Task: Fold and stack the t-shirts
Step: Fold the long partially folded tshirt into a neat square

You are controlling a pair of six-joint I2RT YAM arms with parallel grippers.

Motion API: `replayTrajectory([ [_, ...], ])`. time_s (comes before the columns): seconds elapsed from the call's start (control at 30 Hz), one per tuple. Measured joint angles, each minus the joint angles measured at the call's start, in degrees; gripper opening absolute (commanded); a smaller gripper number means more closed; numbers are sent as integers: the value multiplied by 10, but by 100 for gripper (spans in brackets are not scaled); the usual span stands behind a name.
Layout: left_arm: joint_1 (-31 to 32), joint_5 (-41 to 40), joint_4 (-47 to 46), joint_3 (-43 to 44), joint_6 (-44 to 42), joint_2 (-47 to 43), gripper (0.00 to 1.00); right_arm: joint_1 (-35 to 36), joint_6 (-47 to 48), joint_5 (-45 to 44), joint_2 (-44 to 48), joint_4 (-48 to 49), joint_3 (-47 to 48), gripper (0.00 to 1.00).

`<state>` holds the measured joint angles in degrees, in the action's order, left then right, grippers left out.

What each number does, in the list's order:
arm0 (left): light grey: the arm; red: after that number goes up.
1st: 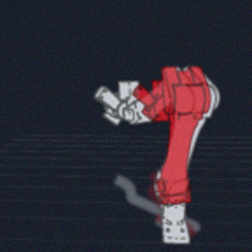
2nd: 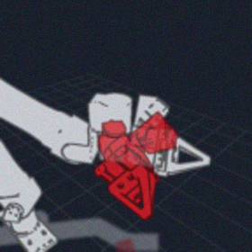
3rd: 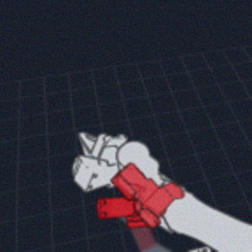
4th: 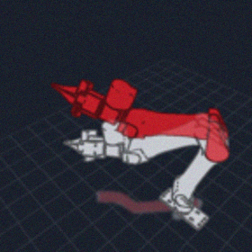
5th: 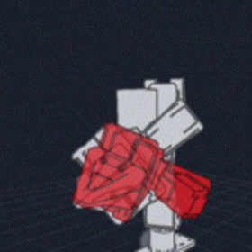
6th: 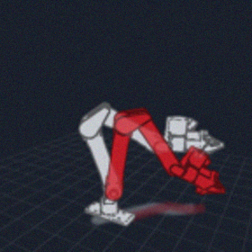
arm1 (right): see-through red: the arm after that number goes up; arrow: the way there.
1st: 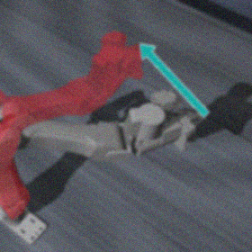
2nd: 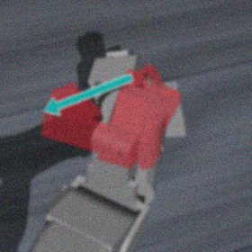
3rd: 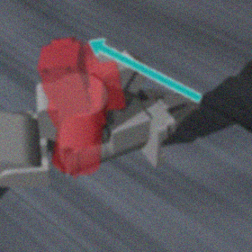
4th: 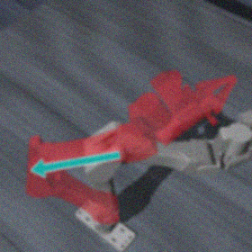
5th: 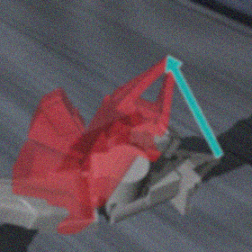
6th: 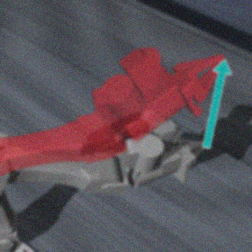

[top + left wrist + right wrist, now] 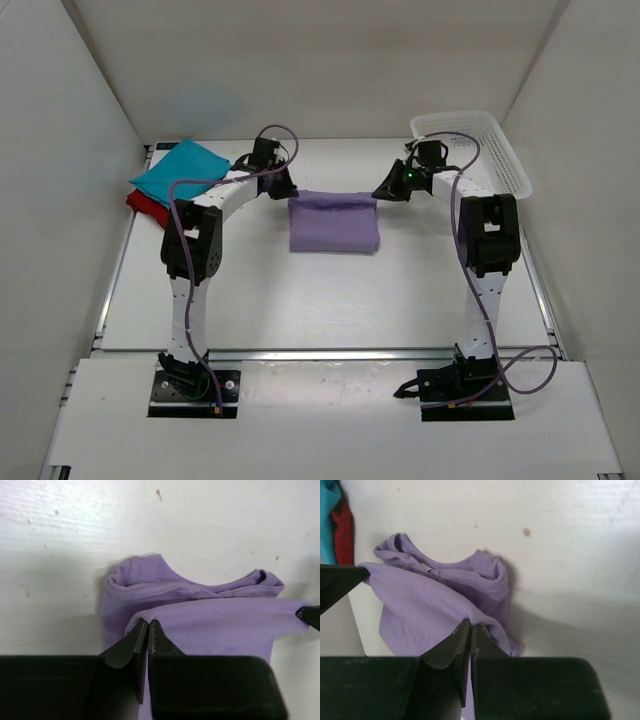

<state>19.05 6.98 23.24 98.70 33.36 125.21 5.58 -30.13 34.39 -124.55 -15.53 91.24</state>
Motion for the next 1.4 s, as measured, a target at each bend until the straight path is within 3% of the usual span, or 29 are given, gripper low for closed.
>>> replayTrajectory([
  [0.1, -14, 7, -38, -16, 15, -4, 24, 2, 0, 5, -10, 2, 27, 7],
  [0.17, -21, 6, -71, -46, 25, -18, 32, 3, 0, 7, -10, 5, 35, 19],
  [0.2, -26, 5, -82, -63, 30, -27, 44, 3, 0, 7, -10, 6, 39, 23],
  [0.27, -36, 5, -102, -89, 40, -42, 58, 3, 2, 6, -10, 6, 45, 34],
  [0.43, -64, 12, -162, -158, 78, -87, 50, 8, 10, -14, 0, 5, 37, 46],
  [0.5, -64, 11, -173, -186, 82, -114, 50, 12, 13, -31, 26, 5, 6, 44],
  [0.53, -57, 9, -178, -194, 82, -126, 51, 15, 14, -40, 43, 8, -15, 37],
  [0.6, -28, 7, -193, -203, 80, -142, 51, 24, 16, -53, 84, 17, -64, 13],
  [0.67, 12, 6, -205, -207, 78, -151, 51, 42, 19, -56, 115, 26, -103, 2],
  [0.83, 87, 16, -229, -231, 68, -146, 45, 99, 28, -60, 129, 47, -165, 0],
  [0.93, 79, 29, -246, -285, 68, -139, 44, 122, 32, -60, 129, 59, -214, 0],
  [1.03, 59, 44, -306, -396, 89, -148, 44, 124, 27, -45, 143, 105, -282, 0],
  [1.23, 70, 46, -370, -568, 122, -275, 46, 130, 23, -50, 230, 144, -407, 0],
  [1.4, 77, 45, -349, -615, 128, -345, 49, 130, 21, -47, 264, 128, -419, 0],
])
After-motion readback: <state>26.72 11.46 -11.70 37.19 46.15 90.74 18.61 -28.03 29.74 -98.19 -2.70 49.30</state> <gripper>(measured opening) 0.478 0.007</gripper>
